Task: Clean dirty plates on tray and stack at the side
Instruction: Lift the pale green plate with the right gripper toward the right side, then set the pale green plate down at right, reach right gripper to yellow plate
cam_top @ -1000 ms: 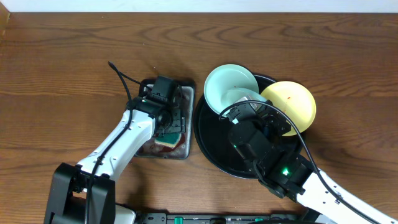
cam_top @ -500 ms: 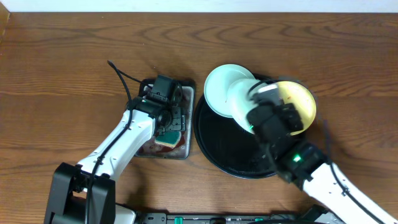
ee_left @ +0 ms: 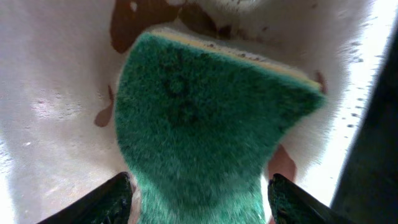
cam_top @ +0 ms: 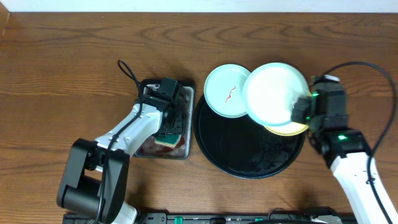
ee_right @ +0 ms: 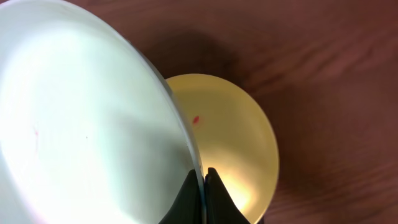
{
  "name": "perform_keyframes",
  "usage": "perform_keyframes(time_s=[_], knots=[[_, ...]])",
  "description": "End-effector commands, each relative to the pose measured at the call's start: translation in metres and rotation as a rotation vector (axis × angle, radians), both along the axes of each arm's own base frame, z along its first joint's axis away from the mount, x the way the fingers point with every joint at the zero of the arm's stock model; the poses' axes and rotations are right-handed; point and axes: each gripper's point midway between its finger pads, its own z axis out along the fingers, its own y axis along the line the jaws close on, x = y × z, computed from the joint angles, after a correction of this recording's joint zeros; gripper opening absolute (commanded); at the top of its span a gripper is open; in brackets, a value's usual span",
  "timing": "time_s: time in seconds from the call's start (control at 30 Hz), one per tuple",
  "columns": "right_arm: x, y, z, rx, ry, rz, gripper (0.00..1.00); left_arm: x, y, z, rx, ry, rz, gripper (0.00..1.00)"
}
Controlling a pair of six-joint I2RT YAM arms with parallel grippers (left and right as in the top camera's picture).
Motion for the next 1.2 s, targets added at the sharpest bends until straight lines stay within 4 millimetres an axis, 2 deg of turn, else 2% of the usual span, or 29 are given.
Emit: perform_keyframes(time_s=[0.0,0.17,0.2,0.43,0.53,0.57,0.63,0.67,0.73,0.83,1.17], knots=[[0.003,-0.004,0.01,0.192,-0.023,-0.031,0.01,-0.004,0.006,-0.009,0.031,0.02,0.001,0.58],[-0.005,-0.053,0.005,0.214,-0.007,-0.177,0.01,-0.002,0.005,-0.009,0.028,0.011,0.001,0.22],[-0.008,-0.062,0.003,0.214,-0.001,-0.206,0.01,-0.002,0.005,-0.009,0.028,0.01,0.001,0.08],[-0.023,-0.114,0.001,0.216,-0.008,-0.374,0.01,0.009,0.001,0.001,0.014,-0.031,0.002,0.07],[-0.029,-0.131,0.002,0.213,-0.017,-0.43,0.01,0.018,-0.002,0.008,0.001,-0.067,0.002,0.08],[-0.031,-0.136,0.0,0.212,-0.015,-0.448,0.01,0.019,-0.002,0.01,-0.003,-0.076,0.002,0.17],[-0.036,-0.149,-0.004,0.21,-0.003,-0.496,0.01,0.02,-0.003,0.011,-0.005,-0.082,0.002,0.53],[-0.039,-0.154,-0.008,0.212,0.007,-0.535,0.01,0.02,-0.002,0.011,-0.005,-0.08,0.003,0.56],[-0.051,-0.17,-0.019,0.227,0.04,-0.668,0.01,0.017,-0.001,0.01,-0.001,-0.069,0.002,0.57],[-0.059,-0.18,-0.035,0.276,0.076,-0.782,0.01,0.013,0.0,0.009,0.005,-0.052,0.002,0.58],[-0.082,-0.215,-0.082,0.351,0.183,-1.008,0.01,0.009,0.001,0.009,0.01,-0.038,0.002,0.59]])
